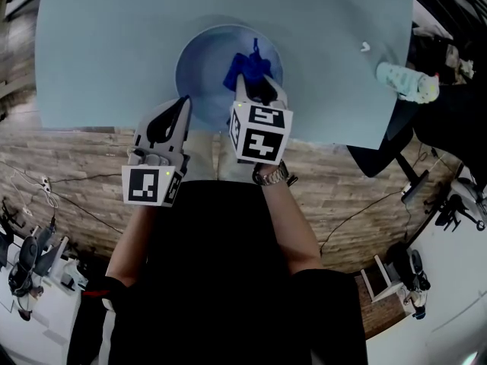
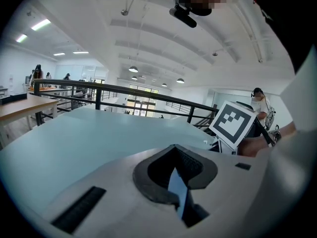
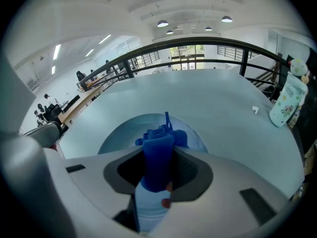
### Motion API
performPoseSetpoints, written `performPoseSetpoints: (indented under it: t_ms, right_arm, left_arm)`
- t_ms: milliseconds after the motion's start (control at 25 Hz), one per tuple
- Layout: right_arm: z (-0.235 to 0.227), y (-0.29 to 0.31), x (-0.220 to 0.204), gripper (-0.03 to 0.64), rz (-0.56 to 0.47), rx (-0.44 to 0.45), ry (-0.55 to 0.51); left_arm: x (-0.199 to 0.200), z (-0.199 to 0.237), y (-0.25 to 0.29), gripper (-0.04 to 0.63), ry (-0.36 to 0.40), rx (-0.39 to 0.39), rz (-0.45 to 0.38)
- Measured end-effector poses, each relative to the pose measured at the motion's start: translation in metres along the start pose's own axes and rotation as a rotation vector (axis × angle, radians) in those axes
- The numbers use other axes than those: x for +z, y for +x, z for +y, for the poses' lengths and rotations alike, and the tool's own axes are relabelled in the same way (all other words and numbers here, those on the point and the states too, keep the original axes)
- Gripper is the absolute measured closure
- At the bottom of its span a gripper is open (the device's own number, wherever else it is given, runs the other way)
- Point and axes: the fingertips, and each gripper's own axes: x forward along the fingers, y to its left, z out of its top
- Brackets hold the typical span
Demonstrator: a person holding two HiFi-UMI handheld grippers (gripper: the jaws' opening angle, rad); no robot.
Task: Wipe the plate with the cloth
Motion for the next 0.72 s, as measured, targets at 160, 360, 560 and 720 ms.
performPoseSetpoints:
  t_ms: [160, 360, 560, 720]
  right_arm:
    - [0.018, 0.0, -0.002, 0.499, 0.003, 0.035, -0.033]
    - [0.048, 0.003, -0.006, 0.499, 0.02, 0.089, -0.087]
    - [0.075, 0.011, -0.009, 0.499, 0.044, 0.138, -0.135]
    - [0.091, 0.018, -0.01, 0.499, 0.067, 0.165, -0.155]
  left_arm:
    - [-0.003, 0.004, -0.008, 0.595, -0.008, 0.023, -0.006]
    - [-0.003, 0.014, -0.018, 0.595, -0.021, 0.056, -0.018]
    - [-0.004, 0.027, -0.025, 0.595, -0.037, 0.093, -0.02]
    - [-0.005, 0.036, -0.028, 0.595, -0.05, 0.12, -0.022]
